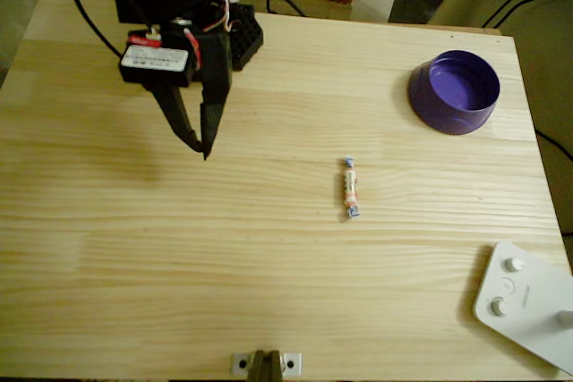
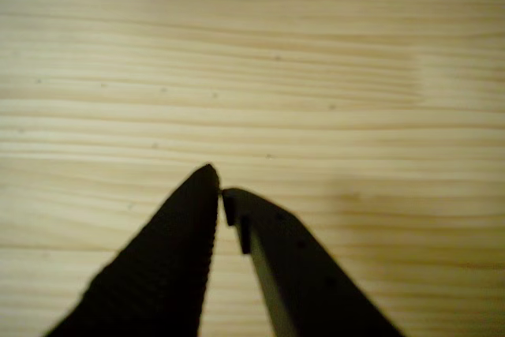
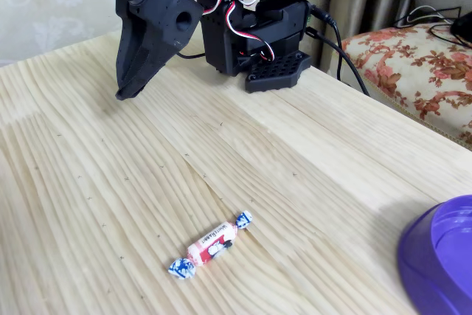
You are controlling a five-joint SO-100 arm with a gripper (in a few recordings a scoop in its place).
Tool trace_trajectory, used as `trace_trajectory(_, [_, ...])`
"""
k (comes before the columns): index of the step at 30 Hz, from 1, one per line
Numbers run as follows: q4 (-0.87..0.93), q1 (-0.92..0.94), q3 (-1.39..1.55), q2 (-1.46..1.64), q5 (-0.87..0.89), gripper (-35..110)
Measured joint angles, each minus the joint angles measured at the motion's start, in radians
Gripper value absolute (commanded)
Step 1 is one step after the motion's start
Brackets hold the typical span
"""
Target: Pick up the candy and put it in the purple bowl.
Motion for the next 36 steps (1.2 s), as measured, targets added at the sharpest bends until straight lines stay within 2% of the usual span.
trace_trajectory(36, [-0.018, -0.035, 0.002, 0.0, 0.018, 0])
